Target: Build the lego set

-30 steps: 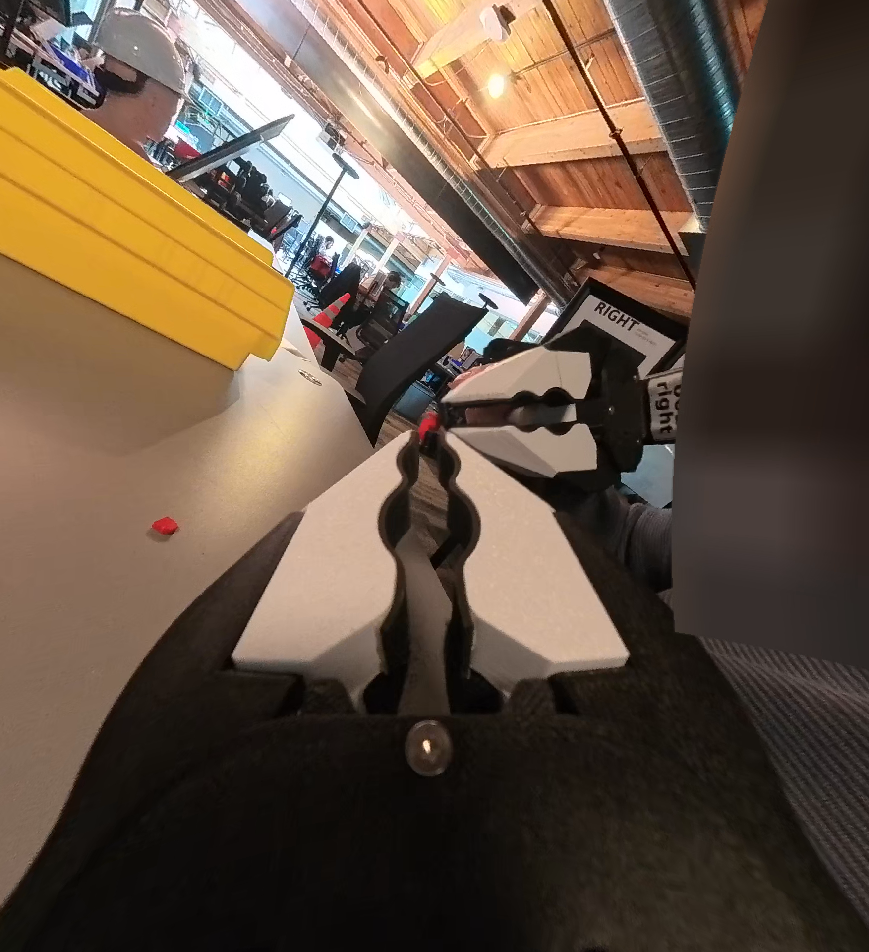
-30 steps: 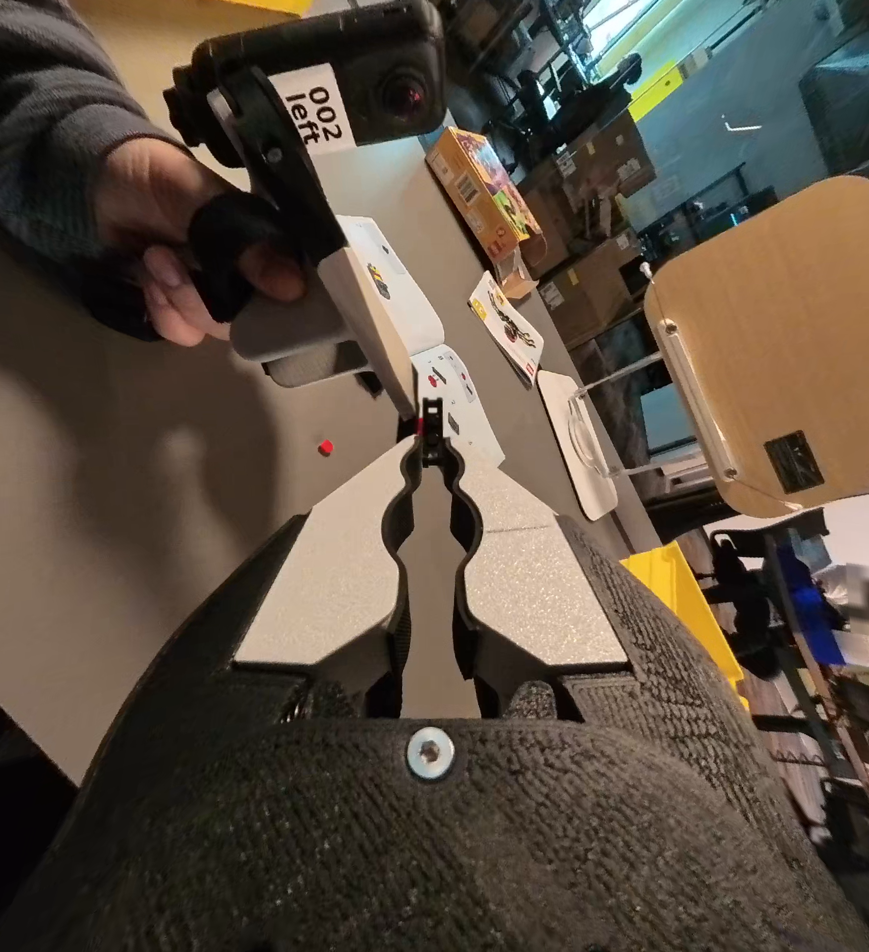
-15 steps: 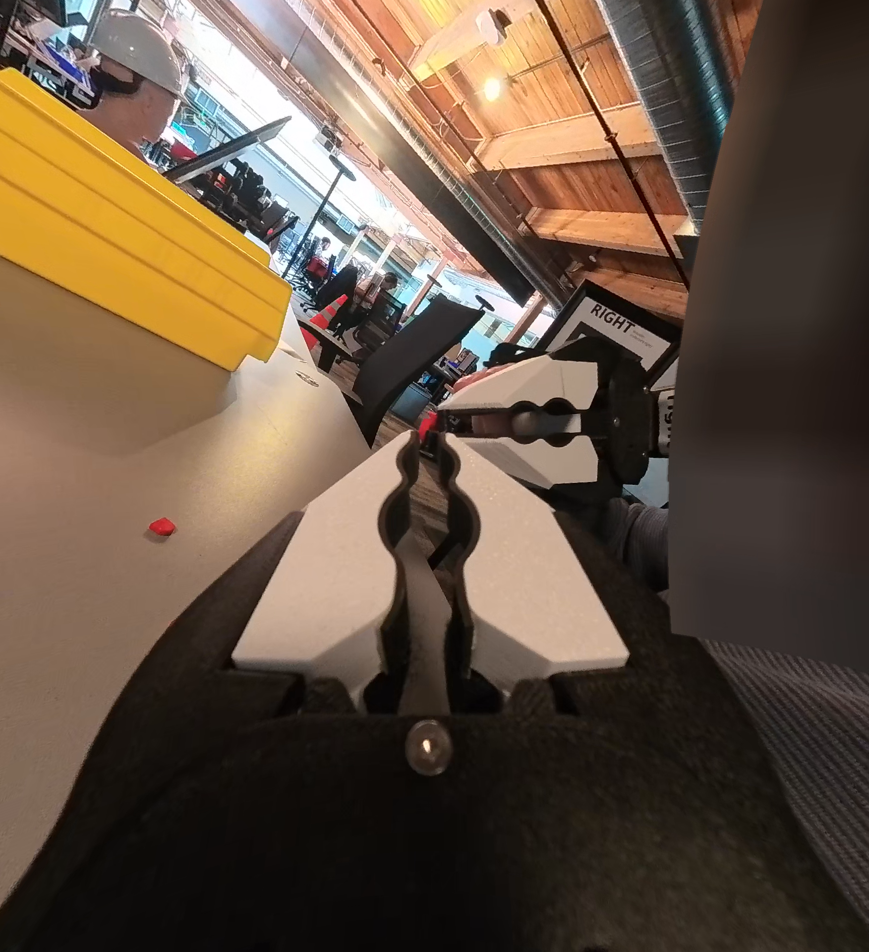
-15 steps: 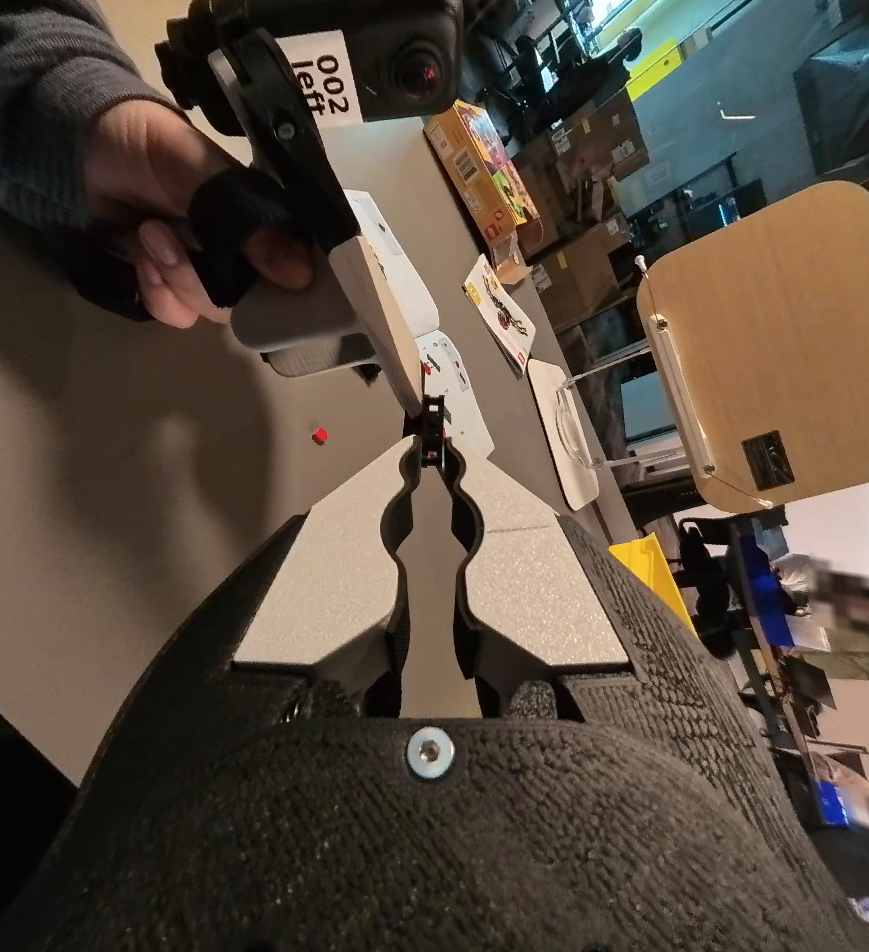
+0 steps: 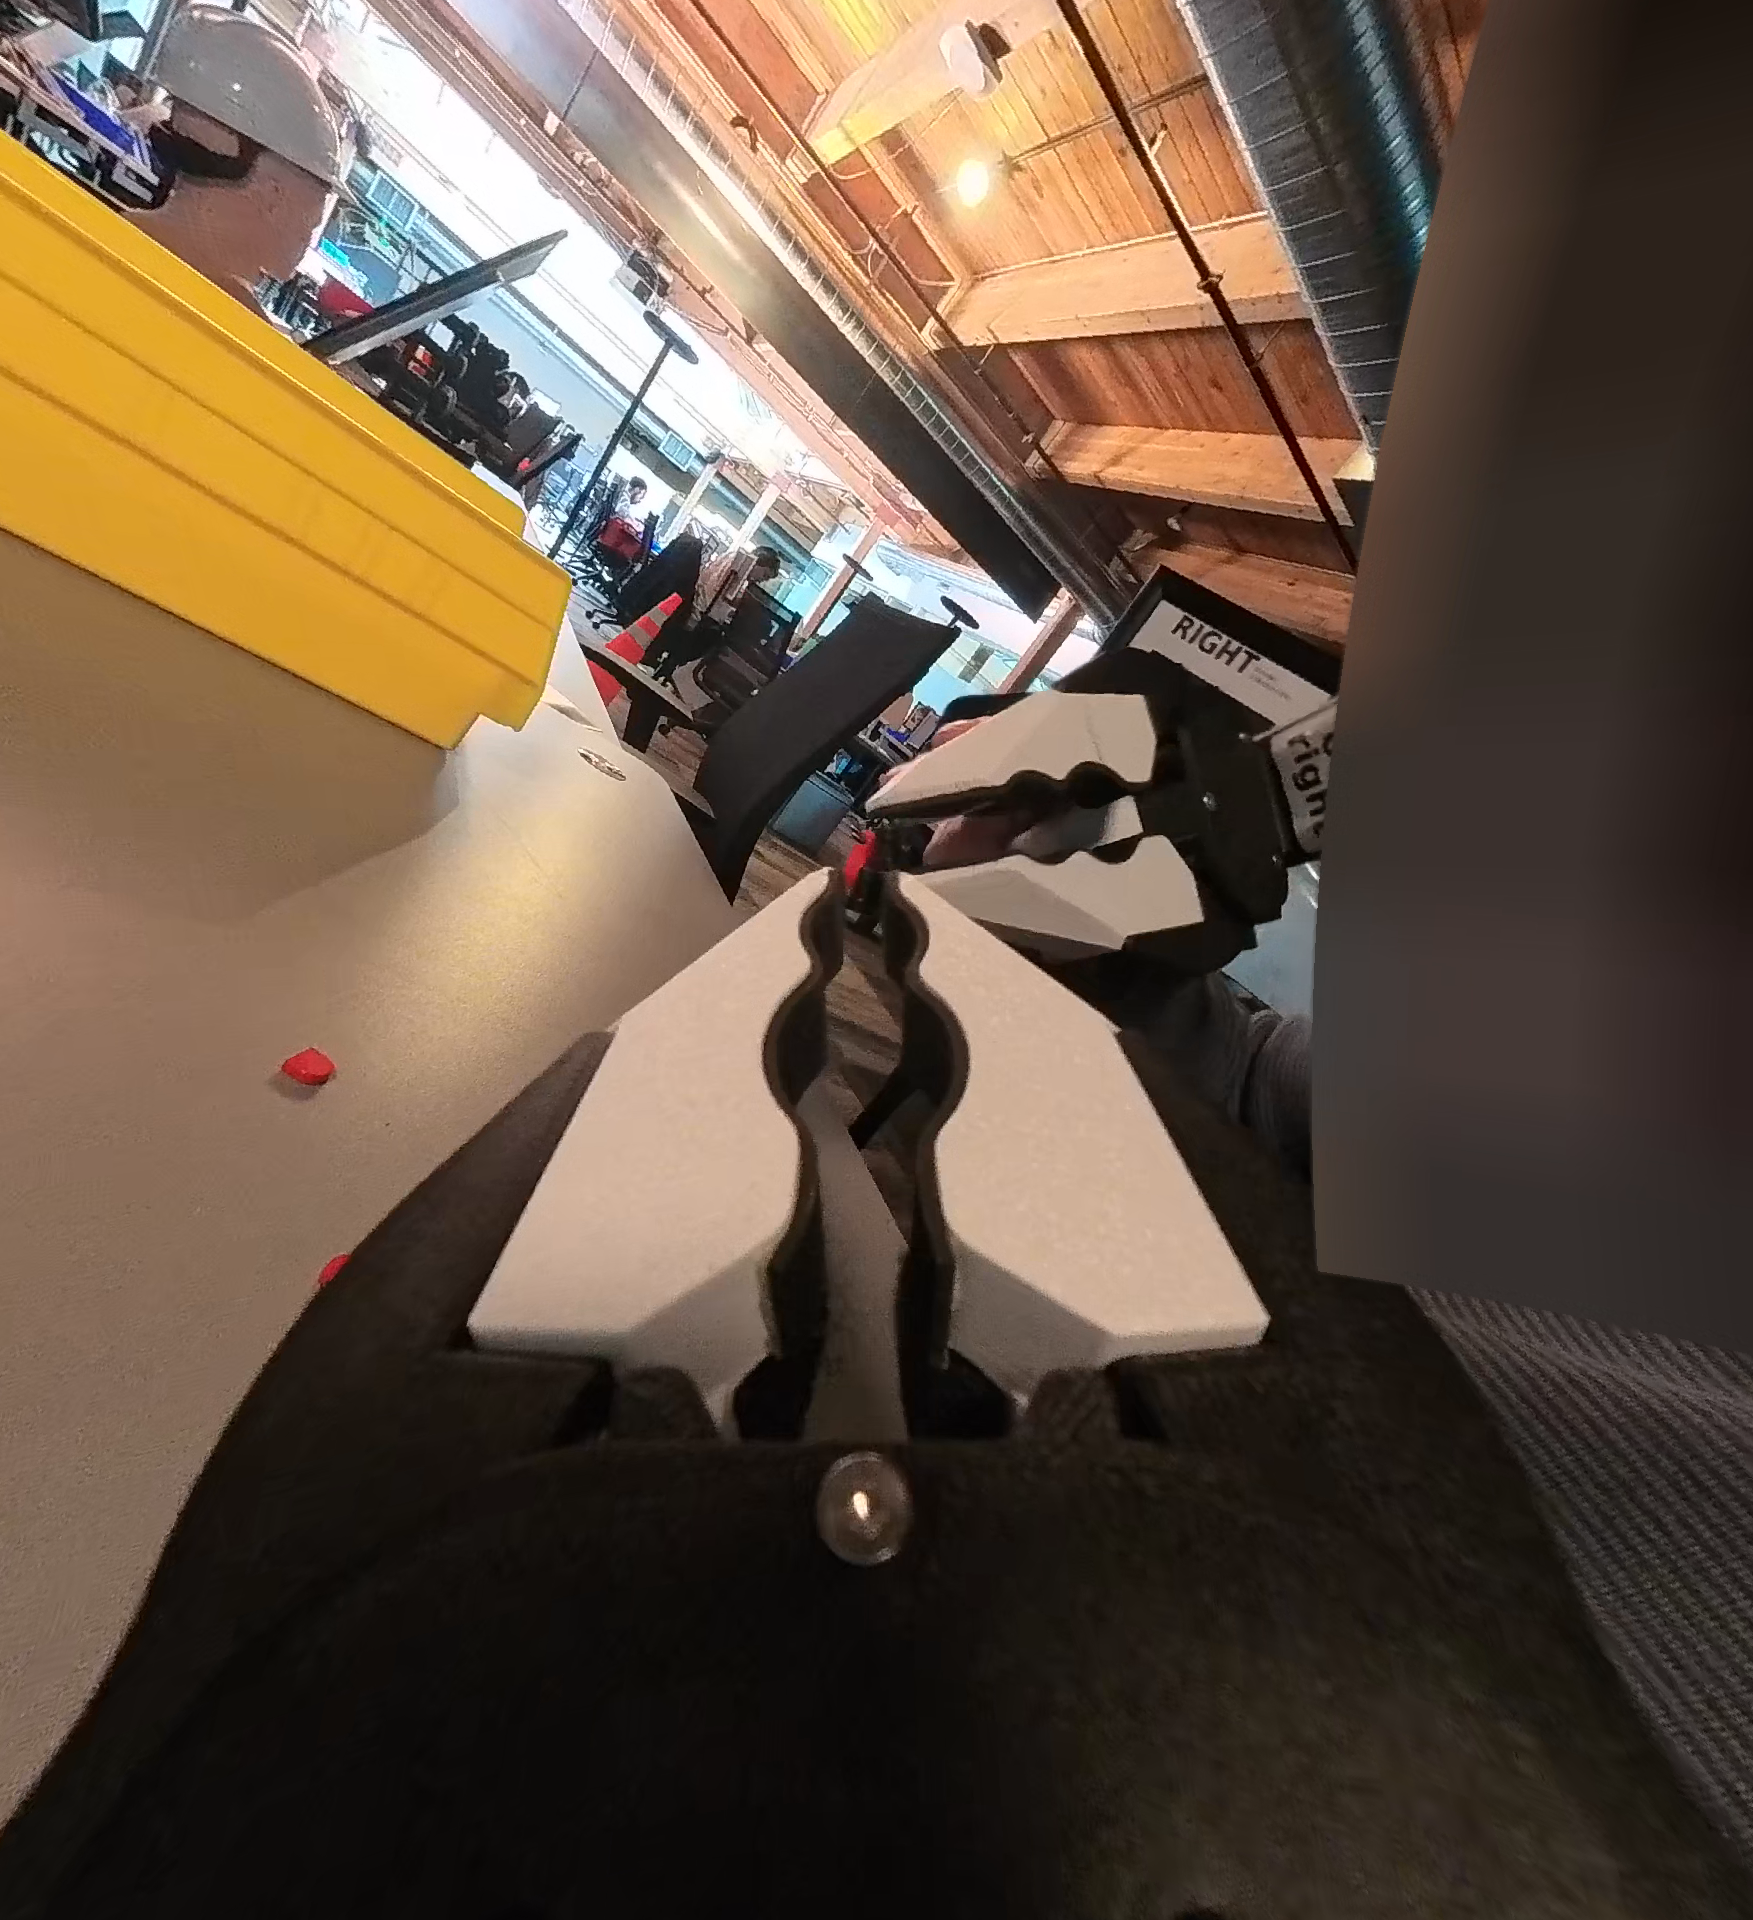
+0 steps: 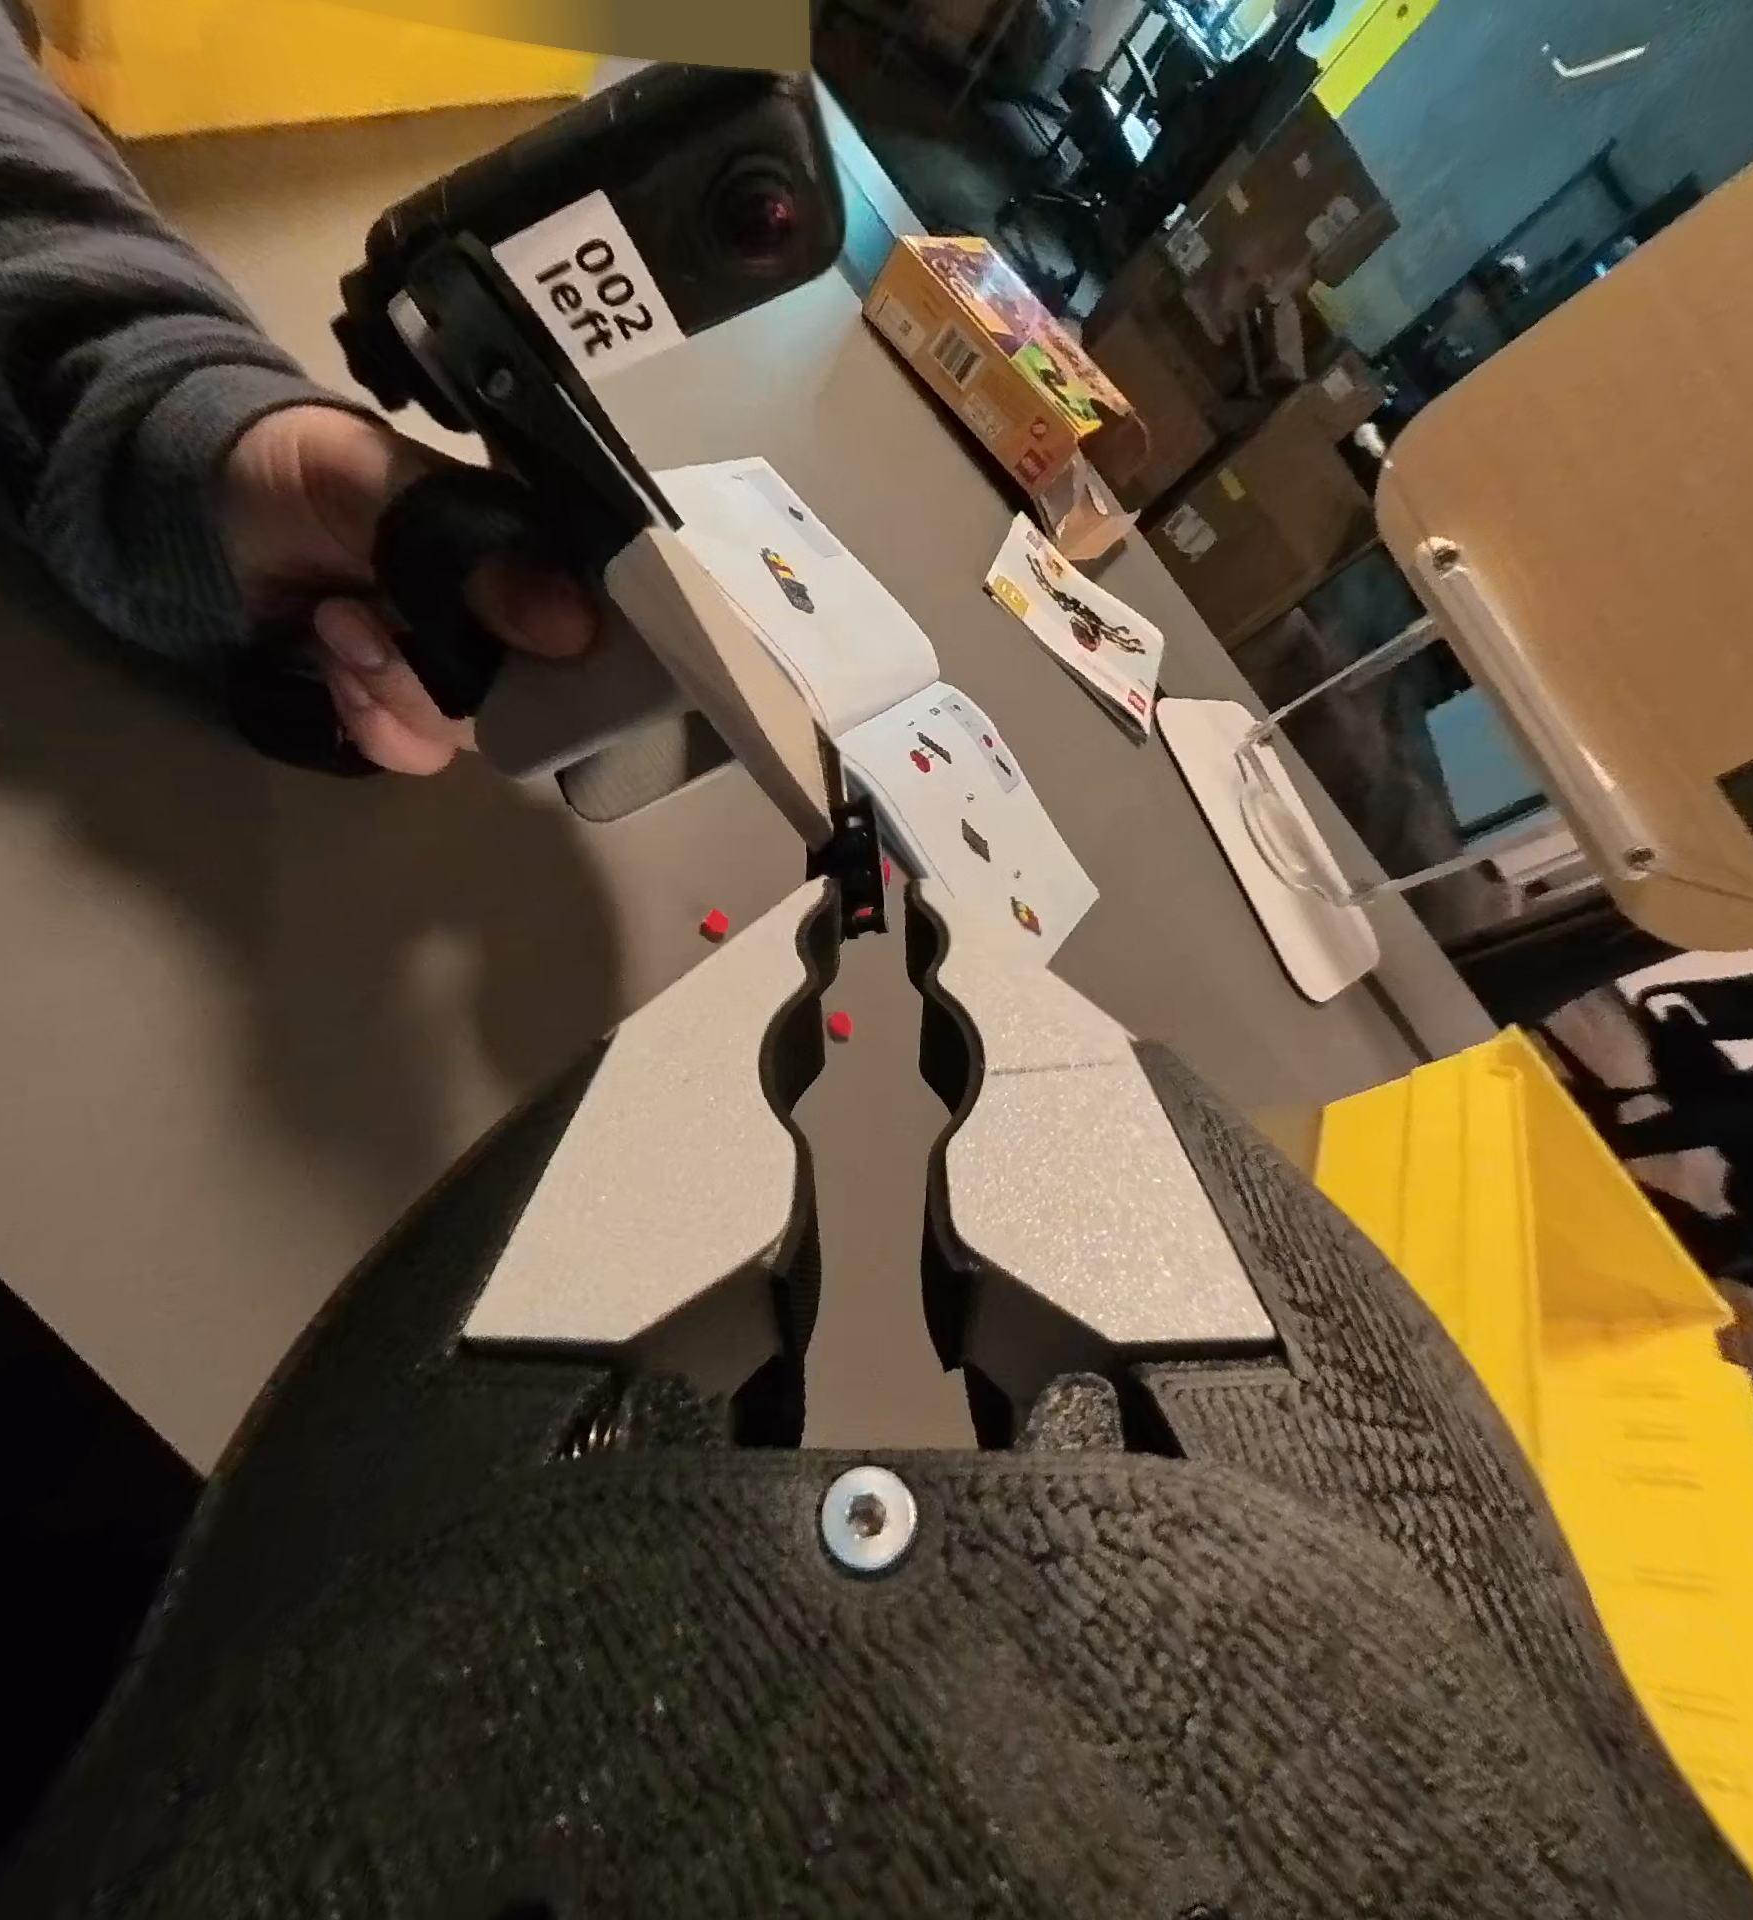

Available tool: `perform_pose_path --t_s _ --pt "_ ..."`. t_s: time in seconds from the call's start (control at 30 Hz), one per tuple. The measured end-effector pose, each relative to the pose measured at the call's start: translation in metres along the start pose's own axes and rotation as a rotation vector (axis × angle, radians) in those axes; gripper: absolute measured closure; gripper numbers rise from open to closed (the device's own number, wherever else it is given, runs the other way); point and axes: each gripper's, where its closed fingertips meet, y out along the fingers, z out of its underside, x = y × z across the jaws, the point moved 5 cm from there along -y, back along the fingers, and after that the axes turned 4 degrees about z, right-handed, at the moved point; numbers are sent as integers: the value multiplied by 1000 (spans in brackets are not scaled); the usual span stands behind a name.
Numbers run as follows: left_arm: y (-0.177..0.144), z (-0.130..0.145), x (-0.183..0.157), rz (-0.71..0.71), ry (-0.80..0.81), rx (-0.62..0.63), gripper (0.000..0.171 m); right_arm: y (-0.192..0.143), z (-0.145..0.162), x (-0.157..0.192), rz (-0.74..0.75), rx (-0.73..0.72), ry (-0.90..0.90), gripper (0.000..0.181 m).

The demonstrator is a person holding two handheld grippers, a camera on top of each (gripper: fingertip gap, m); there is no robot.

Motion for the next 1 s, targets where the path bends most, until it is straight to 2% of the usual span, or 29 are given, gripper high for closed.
perform_pose_path --t_s 0.2,0.67,0.9,1.0 --pt "0 0 -1 12 -9 -4 166 1 1 -1 -63 -12 159 167" --pt "1 0 -5 58 -12 -3 167 4 4 -6 -286 -120 647 173" --pt "2 1 -10 113 7 9 167 -1 4 -6 -401 -159 761 175" --pt "2 2 -12 119 21 15 167 -3 4 -4 -365 -171 683 176"
